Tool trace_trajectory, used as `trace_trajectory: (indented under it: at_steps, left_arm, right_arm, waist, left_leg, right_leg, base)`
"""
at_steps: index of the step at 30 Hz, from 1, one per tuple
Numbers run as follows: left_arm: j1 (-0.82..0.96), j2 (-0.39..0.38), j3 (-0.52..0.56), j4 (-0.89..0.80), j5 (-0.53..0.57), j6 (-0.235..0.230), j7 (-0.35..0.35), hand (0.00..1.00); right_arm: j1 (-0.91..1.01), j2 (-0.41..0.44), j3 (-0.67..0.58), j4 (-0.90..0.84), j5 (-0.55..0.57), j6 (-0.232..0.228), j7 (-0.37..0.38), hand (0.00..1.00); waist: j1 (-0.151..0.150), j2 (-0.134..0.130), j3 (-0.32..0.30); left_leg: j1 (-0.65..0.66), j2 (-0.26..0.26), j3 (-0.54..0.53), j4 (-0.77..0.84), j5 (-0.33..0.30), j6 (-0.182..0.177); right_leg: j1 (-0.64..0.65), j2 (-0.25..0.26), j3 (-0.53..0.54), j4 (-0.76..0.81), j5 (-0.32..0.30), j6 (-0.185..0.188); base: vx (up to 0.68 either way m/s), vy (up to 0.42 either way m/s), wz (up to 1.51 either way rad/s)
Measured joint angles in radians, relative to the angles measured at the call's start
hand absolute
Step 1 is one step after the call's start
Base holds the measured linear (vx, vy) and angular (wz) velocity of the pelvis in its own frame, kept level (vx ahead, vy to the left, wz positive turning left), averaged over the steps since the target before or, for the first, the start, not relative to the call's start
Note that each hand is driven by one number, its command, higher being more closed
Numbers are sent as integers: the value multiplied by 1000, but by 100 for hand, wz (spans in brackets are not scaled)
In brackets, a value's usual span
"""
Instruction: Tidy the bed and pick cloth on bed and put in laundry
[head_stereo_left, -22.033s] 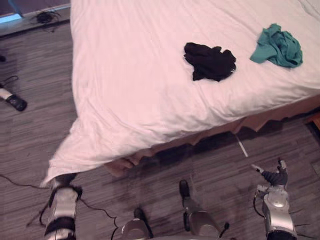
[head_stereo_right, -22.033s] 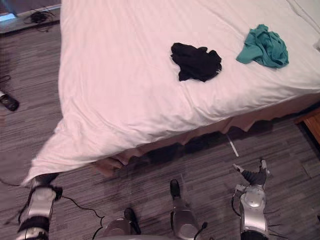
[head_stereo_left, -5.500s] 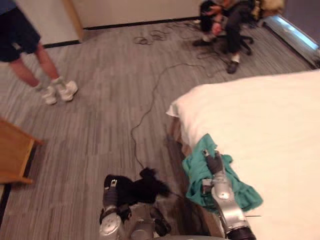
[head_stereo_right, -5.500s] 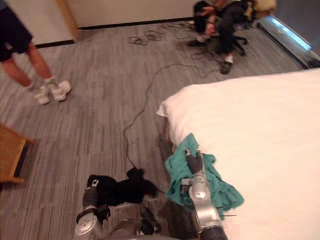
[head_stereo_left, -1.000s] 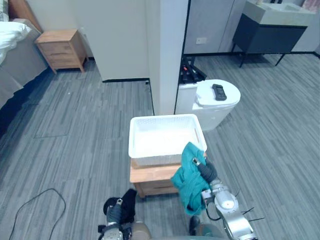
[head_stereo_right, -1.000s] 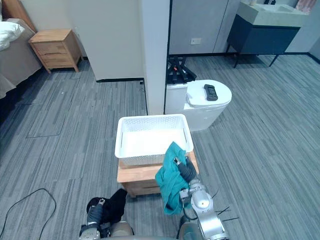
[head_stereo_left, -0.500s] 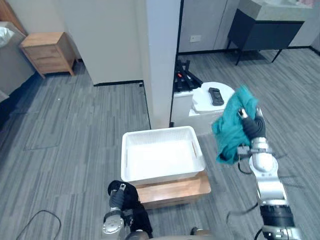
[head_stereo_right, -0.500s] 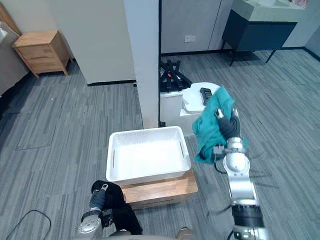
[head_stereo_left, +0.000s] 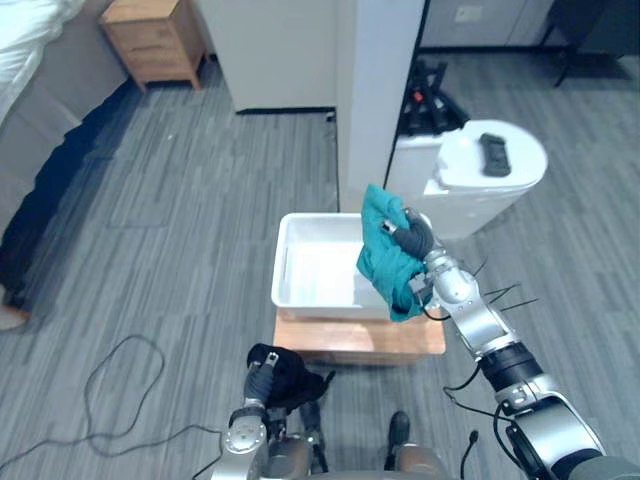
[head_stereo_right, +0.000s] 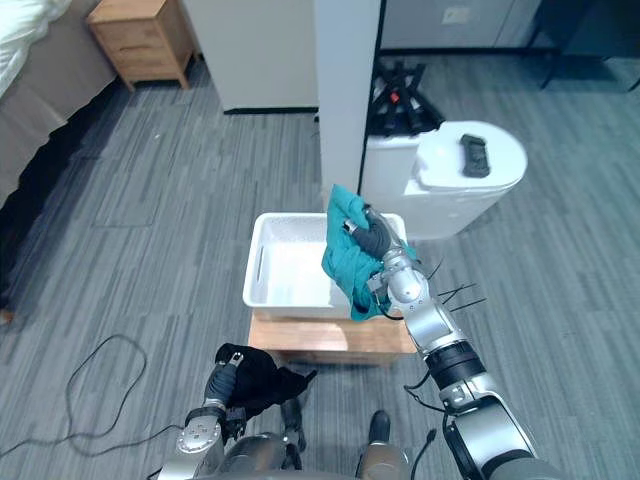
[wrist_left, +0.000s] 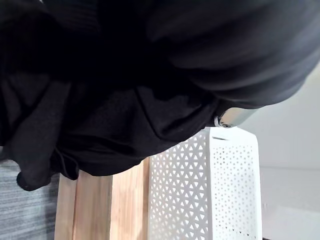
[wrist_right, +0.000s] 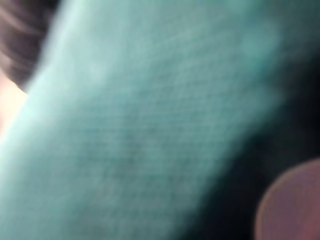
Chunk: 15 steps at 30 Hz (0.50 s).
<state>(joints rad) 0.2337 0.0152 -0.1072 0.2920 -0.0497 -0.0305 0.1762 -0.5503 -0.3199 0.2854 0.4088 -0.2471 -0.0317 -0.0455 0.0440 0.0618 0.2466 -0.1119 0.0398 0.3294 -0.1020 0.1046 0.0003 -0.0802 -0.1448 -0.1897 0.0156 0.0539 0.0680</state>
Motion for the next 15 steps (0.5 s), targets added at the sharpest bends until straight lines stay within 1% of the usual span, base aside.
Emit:
trace_trajectory:
  at_steps: [1,2,3,6,7,8,9,10,11,12,15]
  left_arm:
    - [1,0,0,-20,-5,-4,0,100]
    - [1,0,0,-31,-11,-5,0,100]
    - [1,0,-5,-46,-21,-13,0,100]
    - [-1,5,-12,-68,-32,-22,0,100]
    - [-11,7,-19,-69,-41,-23,1,100]
    - [-17,7,-21,-69,-46,-23,1,100]
    - [-25,8,-21,-77,-55,-23,3,100]
    - [-27,10,-21,-83,-57,-23,4,100]
    - [-39,16,-22,-102,-61,-24,7,100]
    - [-45,19,-22,-109,-67,-25,9,100]
    - [-65,47,-43,-150,-76,-35,26,100]
  right_arm:
    - [-23,3,0,27,-1,5,1,0]
    - [-36,3,0,42,-1,6,1,0]
    - [-54,3,-3,68,-2,12,-1,0]
    - [-81,10,-11,120,-22,15,-8,0]
    - [-103,10,-25,166,-34,20,-17,0]
    - [-113,11,-34,187,-40,24,-18,0]
    - [-131,13,-57,223,-45,40,-22,0]
    - [-134,15,-69,236,-50,42,-26,0]
    - [-136,17,-106,255,-67,52,-49,0]
    - [-138,17,-118,260,-73,57,-55,0]
    - [-165,17,-156,285,-101,77,-89,0]
  waist:
    - [2,17,16]
    - [2,26,23]
    - [1,41,41]
    - [4,47,56]
    - [4,55,65]
    - [5,58,69]
    - [7,60,77]
    - [9,60,79]
    - [22,60,80]
    - [25,61,80]
    - [23,61,80]
  left_leg:
    - [-23,2,-7,-1,14,-1]
    - [-36,3,-12,-1,21,0]
    - [-55,6,-21,-1,36,-6]
    - [-92,13,-27,-1,51,-6]
    - [-106,13,-27,-1,59,-10]
    - [-108,12,-27,-1,59,-11]
    - [-110,10,-26,-1,60,-11]
    - [-111,10,-26,-1,60,-11]
    - [-114,9,-26,-1,60,-11]
    - [-116,9,-26,-1,62,-11]
    - [-115,10,-29,-1,77,1]
  right_leg:
    - [-18,1,-5,0,2,1]
    - [-27,1,-10,0,3,1]
    - [-38,1,-26,-2,6,5]
    - [-66,6,-41,-6,19,4]
    - [-68,7,-49,-22,31,2]
    - [-68,6,-49,-25,34,3]
    - [-67,5,-49,-30,41,3]
    - [-67,4,-49,-33,46,-2]
    - [-67,5,-50,-40,52,-3]
    - [-67,5,-51,-42,53,-2]
    - [-58,7,-57,-46,58,4]
  base:
    - [-170,34,27]
    - [-182,37,31]
    - [-153,25,28]
    - [-82,6,18]
    - [-39,9,14]
    - [-38,20,11]
    - [0,0,0]
    - [0,0,0]
    - [0,0,0]
    - [18,7,4]
    - [39,-1,5]
